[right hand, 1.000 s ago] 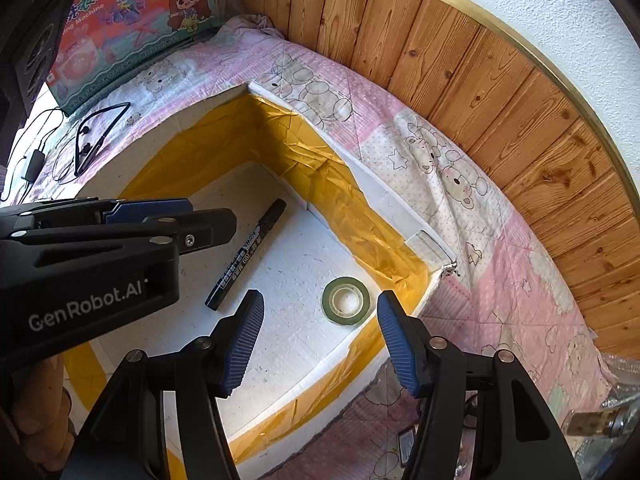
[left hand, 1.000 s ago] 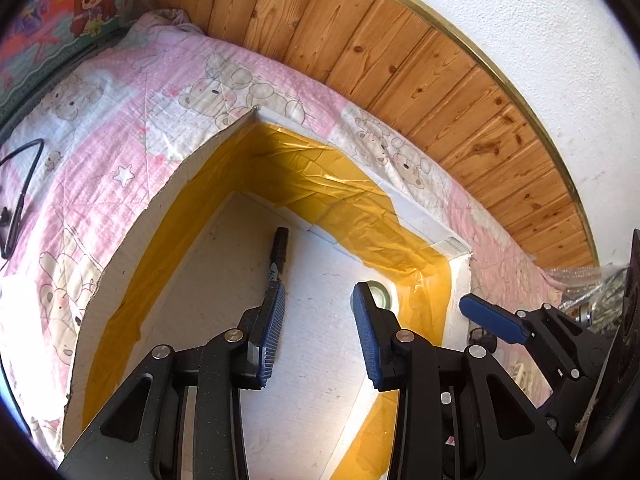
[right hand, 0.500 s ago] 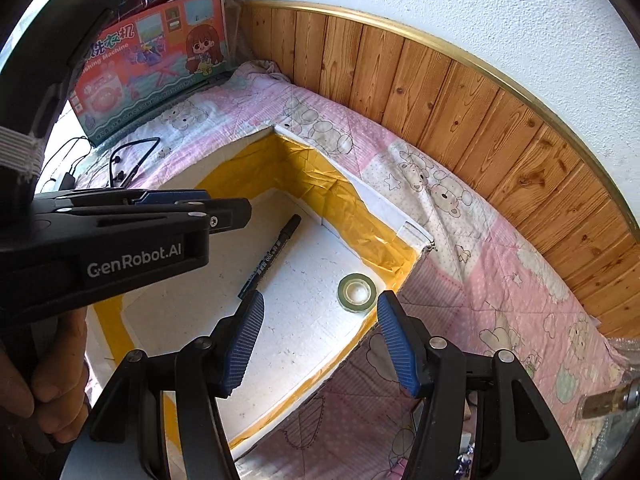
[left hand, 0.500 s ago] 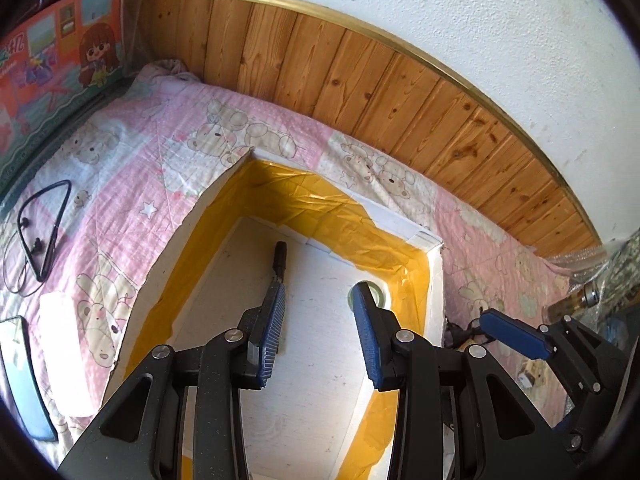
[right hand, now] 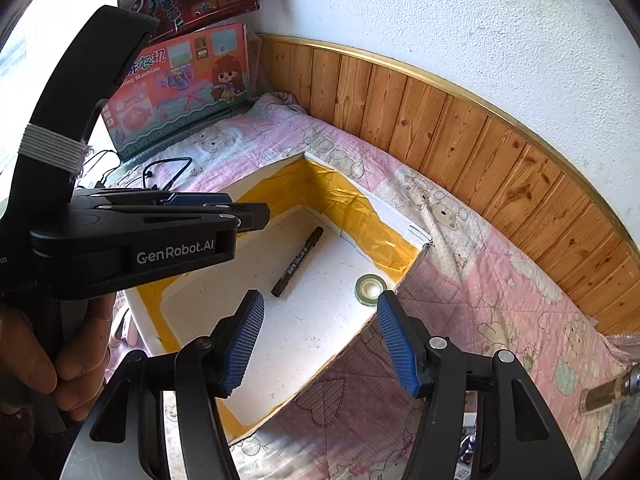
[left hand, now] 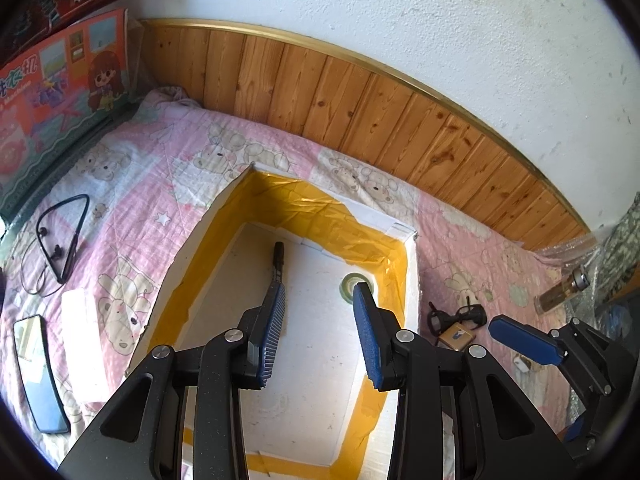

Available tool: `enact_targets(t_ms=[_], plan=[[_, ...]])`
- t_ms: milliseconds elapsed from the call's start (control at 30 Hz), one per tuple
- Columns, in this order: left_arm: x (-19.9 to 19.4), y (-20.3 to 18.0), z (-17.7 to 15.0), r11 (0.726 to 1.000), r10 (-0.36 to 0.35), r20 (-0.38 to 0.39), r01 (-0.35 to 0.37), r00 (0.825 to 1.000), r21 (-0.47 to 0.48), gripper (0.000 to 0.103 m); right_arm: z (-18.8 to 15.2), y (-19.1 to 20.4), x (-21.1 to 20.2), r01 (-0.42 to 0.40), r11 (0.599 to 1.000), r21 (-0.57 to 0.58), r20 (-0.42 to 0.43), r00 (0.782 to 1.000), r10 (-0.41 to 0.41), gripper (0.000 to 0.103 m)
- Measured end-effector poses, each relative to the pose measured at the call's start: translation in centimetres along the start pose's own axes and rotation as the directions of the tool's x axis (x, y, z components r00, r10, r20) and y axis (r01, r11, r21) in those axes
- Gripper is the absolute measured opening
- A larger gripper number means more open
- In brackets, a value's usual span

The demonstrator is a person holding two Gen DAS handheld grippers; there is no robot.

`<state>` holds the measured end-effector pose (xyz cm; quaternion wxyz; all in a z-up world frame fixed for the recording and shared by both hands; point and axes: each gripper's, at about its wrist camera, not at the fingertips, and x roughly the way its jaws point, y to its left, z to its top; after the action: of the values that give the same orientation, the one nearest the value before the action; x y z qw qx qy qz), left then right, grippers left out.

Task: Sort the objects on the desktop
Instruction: 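Withdraw both grippers from the box back toward the scattered items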

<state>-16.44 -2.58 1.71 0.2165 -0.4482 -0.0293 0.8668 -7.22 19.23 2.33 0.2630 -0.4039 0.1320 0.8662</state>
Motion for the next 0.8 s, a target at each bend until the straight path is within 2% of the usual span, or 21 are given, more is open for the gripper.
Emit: enact_targets(t_ms=[367, 800], plan=[[-3.7, -1.1, -1.4, 0.999, -0.016, 0.066, 0.013, 0.998, 0.045, 0.038, -2.1, 1.6, -3.7, -0.021, 1.000, 0.013, 0.081, 0.996, 0.019, 0.060], [-5.7, -3.4, -4.4, 0.996, -0.024, 0.093, 0.016, 0.995, 0.089, 0.038, -6.9, 2.0, -7.5, -0.087, 0.993, 0.083, 0.213, 0.975, 0.068, 0.060]])
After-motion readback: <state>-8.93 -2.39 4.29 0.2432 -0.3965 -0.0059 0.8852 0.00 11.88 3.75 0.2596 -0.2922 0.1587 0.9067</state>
